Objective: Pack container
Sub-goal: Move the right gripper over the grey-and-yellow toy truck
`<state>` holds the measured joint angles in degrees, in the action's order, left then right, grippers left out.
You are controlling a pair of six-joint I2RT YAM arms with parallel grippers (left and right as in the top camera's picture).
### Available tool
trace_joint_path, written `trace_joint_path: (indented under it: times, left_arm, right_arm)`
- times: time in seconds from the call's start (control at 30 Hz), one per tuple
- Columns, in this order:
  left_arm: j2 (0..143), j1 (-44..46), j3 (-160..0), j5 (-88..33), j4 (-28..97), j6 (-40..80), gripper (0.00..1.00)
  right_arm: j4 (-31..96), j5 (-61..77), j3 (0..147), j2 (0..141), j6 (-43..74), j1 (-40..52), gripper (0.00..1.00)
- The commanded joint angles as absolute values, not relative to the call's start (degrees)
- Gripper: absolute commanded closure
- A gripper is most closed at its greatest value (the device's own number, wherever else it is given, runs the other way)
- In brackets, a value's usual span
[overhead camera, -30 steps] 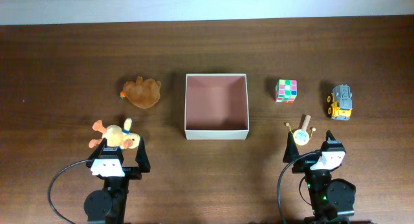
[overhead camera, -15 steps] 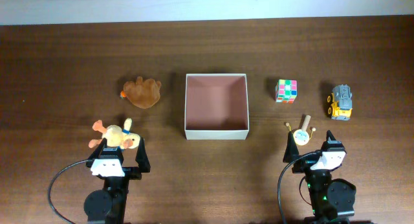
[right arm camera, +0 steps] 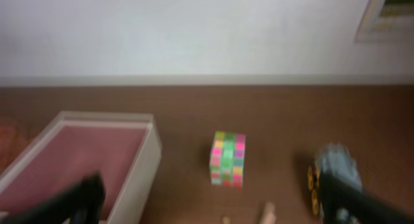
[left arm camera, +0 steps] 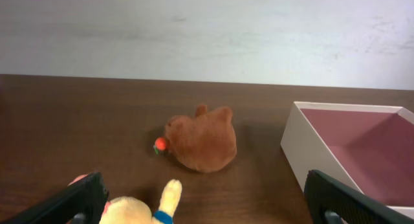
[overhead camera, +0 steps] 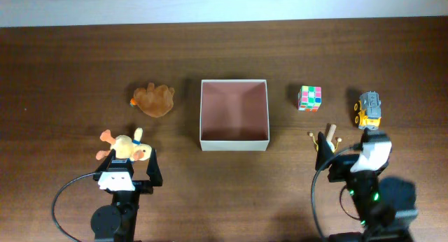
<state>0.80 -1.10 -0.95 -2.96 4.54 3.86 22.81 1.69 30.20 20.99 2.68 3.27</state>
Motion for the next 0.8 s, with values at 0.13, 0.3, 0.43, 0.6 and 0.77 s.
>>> trace_joint_path:
  times: [0.13, 0.3, 0.43, 0.6, 0.77]
  left_arm:
    - [0.3, -1.3, -0.6, -2.6, 4.6, 3.0, 0.01]
    - [0.3, -1.3, -0.6, -2.6, 4.6, 3.0, 0.01]
    - [0.3, -1.3, -0.6, -2.6, 4.6, 3.0, 0.01]
    - [0.3, -1.3, -0.6, -2.6, 4.6, 3.0, 0.01]
    - [0.3, -1.3, -0.6, -2.6, 4.6, 3.0, 0.01]
  right_arm:
    - [52.2, 2.6, 63.1, 48.2, 1.9, 3.7, 0.01]
    - [59.8, 4.9, 69.6, 57.1, 2.0, 3.7, 0.01]
    - [62.1, 9.6, 69.6, 62.1, 1.9, 3.7, 0.01]
    - [64.0, 10.2, 69.6, 67.1, 5.1, 3.7, 0.01]
    - [63.7, 10.5, 69.9, 70.7, 5.4, 3.7, 0.01]
